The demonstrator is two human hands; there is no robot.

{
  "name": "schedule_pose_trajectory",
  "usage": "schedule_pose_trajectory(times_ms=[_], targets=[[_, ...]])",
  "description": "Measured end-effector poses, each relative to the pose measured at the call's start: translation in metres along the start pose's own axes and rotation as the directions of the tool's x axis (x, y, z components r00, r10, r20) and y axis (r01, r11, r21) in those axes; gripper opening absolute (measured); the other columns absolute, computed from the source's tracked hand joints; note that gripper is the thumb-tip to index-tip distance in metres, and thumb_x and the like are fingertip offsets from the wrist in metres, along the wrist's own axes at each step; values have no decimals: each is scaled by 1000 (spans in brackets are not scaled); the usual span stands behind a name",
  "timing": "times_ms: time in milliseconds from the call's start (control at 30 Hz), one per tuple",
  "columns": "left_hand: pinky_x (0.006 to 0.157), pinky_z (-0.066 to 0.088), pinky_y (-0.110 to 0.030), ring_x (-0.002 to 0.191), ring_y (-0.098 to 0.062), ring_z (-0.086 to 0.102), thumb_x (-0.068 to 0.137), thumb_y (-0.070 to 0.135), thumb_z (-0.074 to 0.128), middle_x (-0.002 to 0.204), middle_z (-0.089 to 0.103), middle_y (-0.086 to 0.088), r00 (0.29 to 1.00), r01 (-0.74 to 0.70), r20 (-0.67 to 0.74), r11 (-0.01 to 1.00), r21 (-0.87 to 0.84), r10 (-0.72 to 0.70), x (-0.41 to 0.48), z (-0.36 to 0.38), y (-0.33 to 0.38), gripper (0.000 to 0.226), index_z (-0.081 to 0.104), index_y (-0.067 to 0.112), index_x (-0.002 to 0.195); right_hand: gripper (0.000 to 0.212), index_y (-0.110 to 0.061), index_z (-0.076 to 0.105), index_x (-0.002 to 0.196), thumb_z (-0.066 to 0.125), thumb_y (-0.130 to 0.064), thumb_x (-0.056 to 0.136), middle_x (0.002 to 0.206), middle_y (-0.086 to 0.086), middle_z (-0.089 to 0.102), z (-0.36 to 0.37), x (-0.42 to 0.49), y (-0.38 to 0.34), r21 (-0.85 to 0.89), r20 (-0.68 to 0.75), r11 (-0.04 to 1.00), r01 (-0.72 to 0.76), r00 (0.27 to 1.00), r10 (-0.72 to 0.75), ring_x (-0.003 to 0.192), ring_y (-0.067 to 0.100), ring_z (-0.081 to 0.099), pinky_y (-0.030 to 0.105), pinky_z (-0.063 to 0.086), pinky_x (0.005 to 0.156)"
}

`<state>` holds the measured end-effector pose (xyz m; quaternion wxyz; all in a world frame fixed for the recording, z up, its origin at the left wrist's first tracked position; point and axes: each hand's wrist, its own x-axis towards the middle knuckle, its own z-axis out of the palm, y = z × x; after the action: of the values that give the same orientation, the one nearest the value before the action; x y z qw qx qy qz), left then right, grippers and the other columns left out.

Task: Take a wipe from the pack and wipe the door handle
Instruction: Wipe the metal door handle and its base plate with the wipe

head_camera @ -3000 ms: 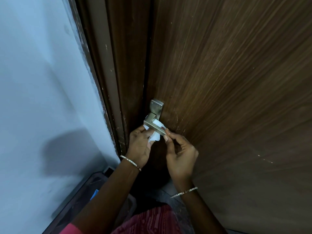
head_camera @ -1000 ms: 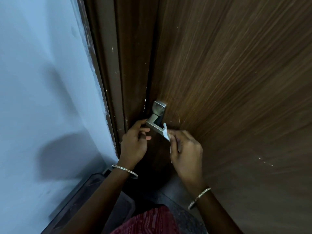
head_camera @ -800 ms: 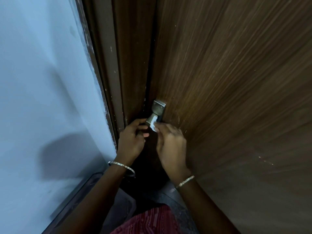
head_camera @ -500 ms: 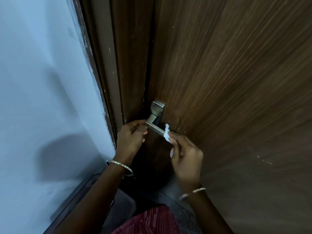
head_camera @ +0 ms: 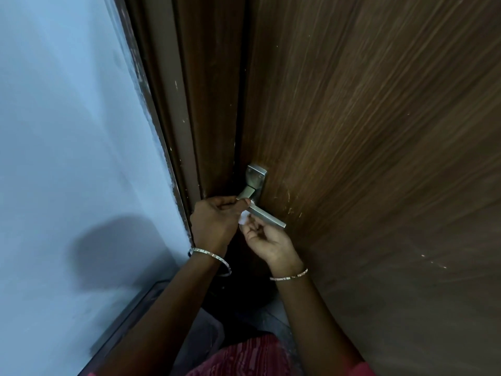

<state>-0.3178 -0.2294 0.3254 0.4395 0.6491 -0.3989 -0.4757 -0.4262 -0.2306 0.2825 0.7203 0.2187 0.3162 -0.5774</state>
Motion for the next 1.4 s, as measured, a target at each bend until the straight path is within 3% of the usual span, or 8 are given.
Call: schedule_pose_trajectory(times_ms=[100,267,700,833,1033,1133,1267,1400], targets=[[60,54,-19,57,-3,68,62,43,88,61,74,9,999,8,-42,1000,-5,-9,0,3,1,20,80,29,75,16,9,59,86,55,13,71,88,15,59,6,-8,-5,102,26,995,-4,1000,2,114,11,61,34,47,107],[70,57,-25,63,-10,69,69,35,86,69,76,3,998,26,-60,1000,-6,-26,1,5,1,22,82,20,84,11,9,71,80,66,10,70,77,15,75,2,-20,-12,17,35,1000,-24,999,24,64,23,75,34,62,71],[59,51,-20,61,-9,71,71,23,86,65,76,-1,994,100,-39,988,-119,-105,-3,6,1,16,80,17,85,19,10,66,85,50,9,94,85,16,71,-4,0,-5,60,10,997,-54,999,54,82,21,65,34,61,69],[46,47,-13,49,-4,67,71,20,86,57,73,1,989,134,-35,975,-177,-142,-4,7,1,14,79,13,82,22,3,59,89,41,4,102,82,10,57,9,9,6,84,-53,993,-87,994,91,70,17,55,28,55,41],[65,57,-25,62,-16,72,68,20,88,64,75,-4,986,153,-29,966,-208,-162,-1,8,1,19,81,13,83,20,11,63,106,52,9,89,130,-2,61,8,-4,-10,328,-58,939,-104,990,130,129,5,55,29,50,104],[71,60,-29,69,-22,74,68,22,88,68,76,-6,986,155,-26,968,-196,-164,-1,9,1,20,81,13,84,27,17,66,77,65,25,51,91,6,64,11,-20,-17,156,-27,980,-125,991,131,112,4,63,26,58,85],[66,56,-24,58,-14,69,71,23,86,71,76,-8,985,157,-38,969,-188,-167,-2,9,3,20,80,13,87,19,13,69,81,68,16,62,80,22,72,13,-31,-19,-63,-4,998,-15,1000,14,84,26,69,32,62,50],[44,42,-13,43,-2,62,72,23,86,55,71,2,975,211,-28,956,-204,-221,-3,10,5,17,80,14,85,6,11,72,72,73,14,67,81,20,75,14,-39,-26,-190,-52,977,101,992,-112,67,24,76,31,63,53]])
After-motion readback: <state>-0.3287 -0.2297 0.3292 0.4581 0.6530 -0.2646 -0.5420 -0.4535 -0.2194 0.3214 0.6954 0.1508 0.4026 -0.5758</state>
